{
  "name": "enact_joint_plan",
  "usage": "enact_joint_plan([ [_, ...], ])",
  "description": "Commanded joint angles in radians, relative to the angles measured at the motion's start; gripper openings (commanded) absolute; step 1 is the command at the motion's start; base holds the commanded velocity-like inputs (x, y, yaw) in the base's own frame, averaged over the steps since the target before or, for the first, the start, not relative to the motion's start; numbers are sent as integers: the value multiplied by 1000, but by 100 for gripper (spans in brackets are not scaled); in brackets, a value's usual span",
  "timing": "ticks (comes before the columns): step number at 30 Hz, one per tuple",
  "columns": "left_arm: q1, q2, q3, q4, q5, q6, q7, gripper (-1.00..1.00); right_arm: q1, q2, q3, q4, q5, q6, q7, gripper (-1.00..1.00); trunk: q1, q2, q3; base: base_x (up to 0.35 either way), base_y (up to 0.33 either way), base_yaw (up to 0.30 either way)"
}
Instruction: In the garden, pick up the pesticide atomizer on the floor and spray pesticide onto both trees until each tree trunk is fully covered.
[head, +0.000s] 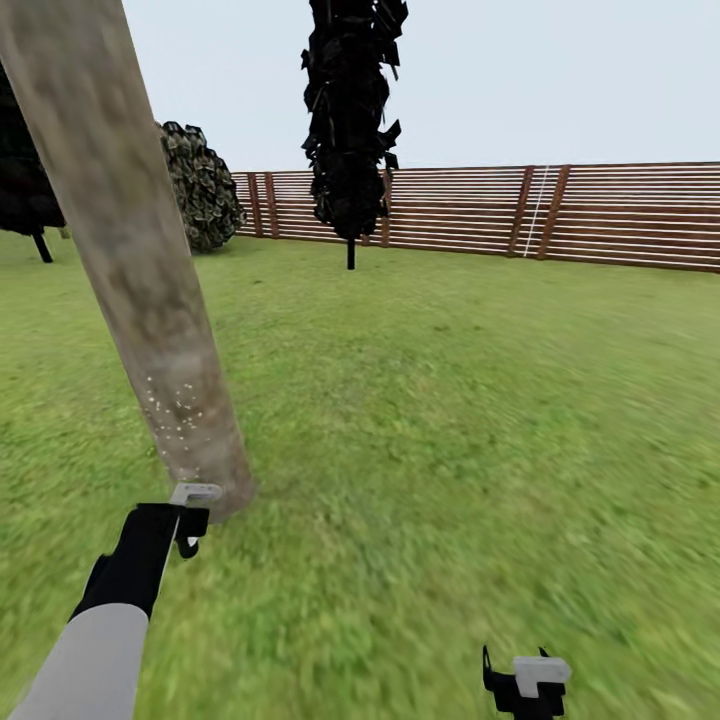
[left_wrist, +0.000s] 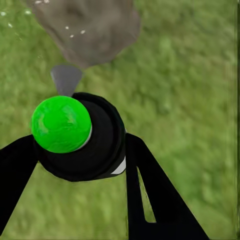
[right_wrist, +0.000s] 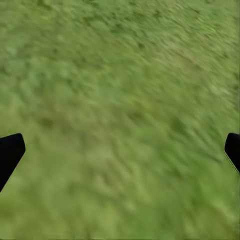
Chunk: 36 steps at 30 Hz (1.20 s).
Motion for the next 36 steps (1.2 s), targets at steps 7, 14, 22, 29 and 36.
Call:
enact_joint_plan([
  [7,2,58,8,-1,-6,0,0,-100,0,0,0,0,0,0,0,100,0,0,0,244,-182,0],
  [14,16,78,45,106,-1,-72,46,-100,0,1,0,0,0,0,0,100,0,0,0,241,-167,147],
  [22,17,64,55,132,2,-94,105,-100,0,0,0,0,0,0,0,100,0,0,0,57,-26,277],
  [29,22,71,57,229,5,-129,114,-100,0,0,0,0,0,0,0,100,0,0,0,0,0,279],
  [36,23,8,64,232,4,-188,117,-100,0,0,0,0,0,0,0,100,0,0,0,0,0,115],
])
